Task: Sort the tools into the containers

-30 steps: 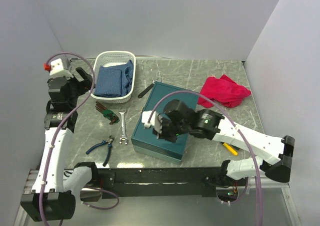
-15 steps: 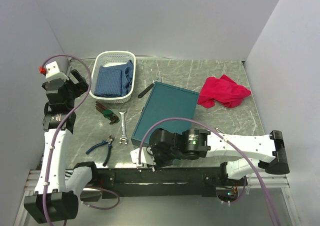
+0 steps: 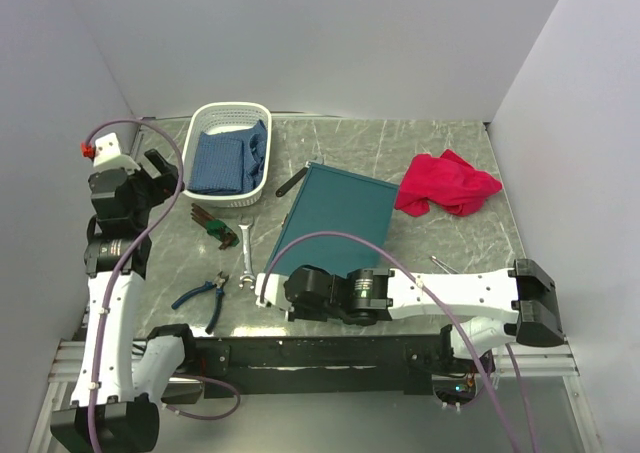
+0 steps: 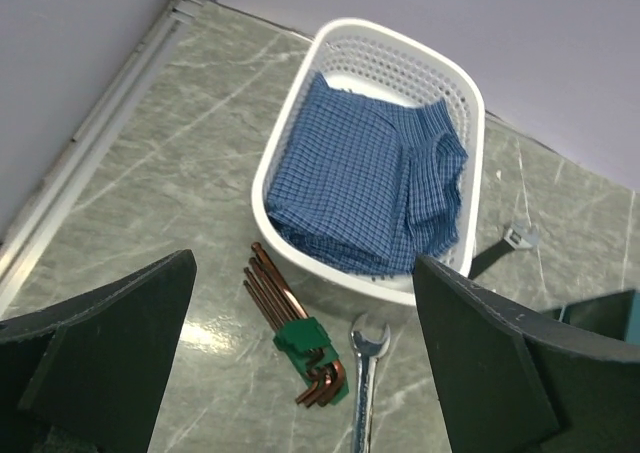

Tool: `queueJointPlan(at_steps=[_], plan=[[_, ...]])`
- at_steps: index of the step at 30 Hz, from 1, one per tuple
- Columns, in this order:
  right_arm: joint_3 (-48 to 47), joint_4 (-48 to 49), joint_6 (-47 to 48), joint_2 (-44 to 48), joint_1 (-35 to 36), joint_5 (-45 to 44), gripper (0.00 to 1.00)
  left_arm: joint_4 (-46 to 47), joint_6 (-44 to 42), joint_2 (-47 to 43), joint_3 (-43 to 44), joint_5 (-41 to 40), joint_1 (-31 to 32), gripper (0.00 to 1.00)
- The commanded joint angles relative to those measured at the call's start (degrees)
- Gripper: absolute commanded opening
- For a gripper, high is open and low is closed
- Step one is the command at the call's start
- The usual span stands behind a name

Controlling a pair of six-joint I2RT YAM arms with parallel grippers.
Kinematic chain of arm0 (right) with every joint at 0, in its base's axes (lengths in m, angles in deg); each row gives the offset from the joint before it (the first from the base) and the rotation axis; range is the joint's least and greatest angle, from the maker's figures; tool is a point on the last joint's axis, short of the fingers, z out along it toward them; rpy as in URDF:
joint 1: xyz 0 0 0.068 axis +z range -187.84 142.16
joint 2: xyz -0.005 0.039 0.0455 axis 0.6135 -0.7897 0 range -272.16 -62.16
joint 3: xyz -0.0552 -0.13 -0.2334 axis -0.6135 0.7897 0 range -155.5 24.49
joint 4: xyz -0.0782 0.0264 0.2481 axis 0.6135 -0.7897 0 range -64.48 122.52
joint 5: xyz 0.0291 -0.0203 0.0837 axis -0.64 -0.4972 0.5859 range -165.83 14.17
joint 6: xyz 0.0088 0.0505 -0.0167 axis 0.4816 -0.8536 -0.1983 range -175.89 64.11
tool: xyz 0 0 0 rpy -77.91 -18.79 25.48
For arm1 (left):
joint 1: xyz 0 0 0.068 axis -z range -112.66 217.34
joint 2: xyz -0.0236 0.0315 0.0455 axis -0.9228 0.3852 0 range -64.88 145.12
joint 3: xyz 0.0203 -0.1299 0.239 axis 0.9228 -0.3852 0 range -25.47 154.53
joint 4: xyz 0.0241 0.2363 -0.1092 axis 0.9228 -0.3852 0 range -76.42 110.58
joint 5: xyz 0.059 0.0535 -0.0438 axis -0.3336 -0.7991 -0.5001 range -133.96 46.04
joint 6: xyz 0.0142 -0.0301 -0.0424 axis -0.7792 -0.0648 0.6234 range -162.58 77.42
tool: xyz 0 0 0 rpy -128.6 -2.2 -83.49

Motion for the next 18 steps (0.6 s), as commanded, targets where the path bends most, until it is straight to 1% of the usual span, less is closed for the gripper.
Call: queueJointPlan(at_steps=[1,3,5,6,7,8,10,11,12,14,15,17,18], plan=[[0.43,3.74,-4.26,0.42,-7.0,-10.97,0.0,0.62,1.48,-0.51,-1.99,5.01,-0.2,0.96],[0.51,2.85,-4.01,-0.1,-9.66,-11.14,0.0,-1.22,1.21,-0.42,-3.04,8.34,-0.29,0.96],[1.39,3.55,-2.51,0.24,-12.73,-12.55,0.0,-2.02,3.67,-1.73,-5.32,14.66,-0.29,0.96],[1.66,3.82,-2.07,0.42,-13.79,-12.72,0.0,-1.41,3.94,-2.17,-8.2,18.6,-0.2,0.97],[1.83,3.91,-1.72,0.86,-15.54,-13.42,0.0,-0.53,4.81,-2.52,-9.71,27.26,-0.11,0.94],[2.36,3.99,-1.81,1.3,-16.08,-13.43,0.0,0.26,5.86,-2.35,-11.03,30.13,-0.11,0.93],[4.02,4.52,-1.9,2.78,-17.22,-13.6,0.0,5.87,10.33,-1.3,-15.34,35.74,0.06,0.83],[4.64,4.87,-1.72,3.4,-17.49,-13.69,0.0,9.02,11.14,-0.69,-16.66,37.52,0.06,0.76],[5.26,5.14,-1.28,4.02,-17.58,-13.87,0.0,14.1,12.02,1.32,-17.89,38.67,0.85,0.57],[6.75,5.93,-0.93,6.04,-18.01,-13.96,0.0,16.87,12.12,4.4,-15.9,37.2,2.69,0.39],[7.1,6.02,-0.58,6.57,-18.02,-14.04,0.0,17.83,11.5,8.68,-14.49,36.84,4.44,0.24],[7.9,6.02,-0.23,7.71,-18.19,-14.31,0.0,17.58,9.75,13.53,-11.15,37.1,5.59,0.1],[8.16,6.02,0.12,7.89,-18.8,-14.31,0.0,17.15,9.22,18.78,-7.39,37.36,6.38,0.01]])
